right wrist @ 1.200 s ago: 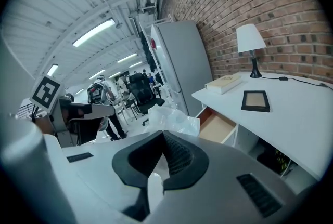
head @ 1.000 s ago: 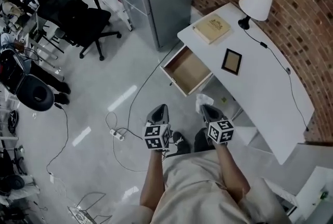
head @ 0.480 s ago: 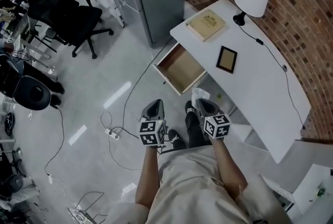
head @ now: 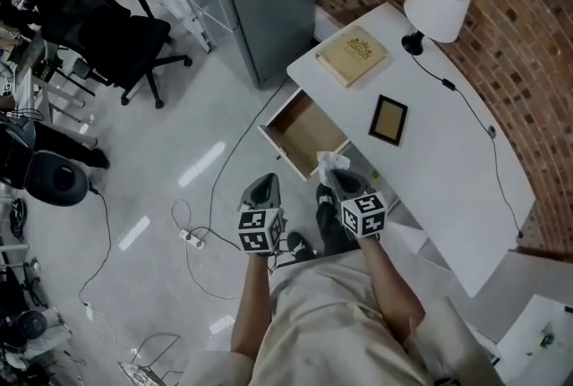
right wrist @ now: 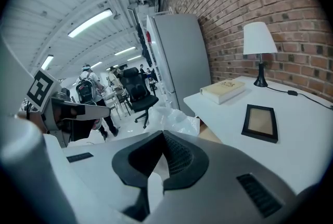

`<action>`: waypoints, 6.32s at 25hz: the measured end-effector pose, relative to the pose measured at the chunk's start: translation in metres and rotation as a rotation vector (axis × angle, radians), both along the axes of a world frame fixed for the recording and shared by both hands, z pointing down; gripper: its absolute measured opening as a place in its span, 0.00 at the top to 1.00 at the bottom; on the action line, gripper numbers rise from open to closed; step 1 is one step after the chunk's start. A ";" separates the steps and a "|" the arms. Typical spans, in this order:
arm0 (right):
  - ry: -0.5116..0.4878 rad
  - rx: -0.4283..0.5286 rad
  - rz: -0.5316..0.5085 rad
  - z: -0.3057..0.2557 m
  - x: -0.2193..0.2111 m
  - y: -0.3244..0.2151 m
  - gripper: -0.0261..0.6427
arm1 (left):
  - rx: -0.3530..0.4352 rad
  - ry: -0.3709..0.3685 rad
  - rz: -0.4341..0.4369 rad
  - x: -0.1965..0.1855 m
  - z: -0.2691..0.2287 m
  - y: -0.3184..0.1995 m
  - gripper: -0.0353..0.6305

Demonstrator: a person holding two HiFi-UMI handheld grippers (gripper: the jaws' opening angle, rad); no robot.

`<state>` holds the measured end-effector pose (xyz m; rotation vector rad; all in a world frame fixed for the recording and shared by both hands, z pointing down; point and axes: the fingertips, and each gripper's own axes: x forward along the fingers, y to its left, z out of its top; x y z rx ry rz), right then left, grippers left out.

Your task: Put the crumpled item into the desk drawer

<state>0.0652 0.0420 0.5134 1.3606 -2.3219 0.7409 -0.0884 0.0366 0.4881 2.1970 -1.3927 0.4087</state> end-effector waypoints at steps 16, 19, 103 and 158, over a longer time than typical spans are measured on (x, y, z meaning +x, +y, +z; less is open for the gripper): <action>0.002 -0.120 -0.108 0.044 0.002 -0.080 0.92 | -0.125 -0.009 -0.102 0.012 0.046 -0.065 0.92; 0.010 -0.143 -0.135 0.056 0.002 -0.092 0.92 | -0.142 -0.015 -0.136 0.010 0.055 -0.073 0.92; 0.199 -0.354 -0.106 0.355 -0.044 -0.200 0.92 | -0.359 0.060 -0.015 0.031 0.313 -0.144 0.92; 0.322 -0.432 -0.322 0.308 -0.052 -0.168 0.86 | -0.395 0.091 -0.135 0.013 0.296 -0.114 0.92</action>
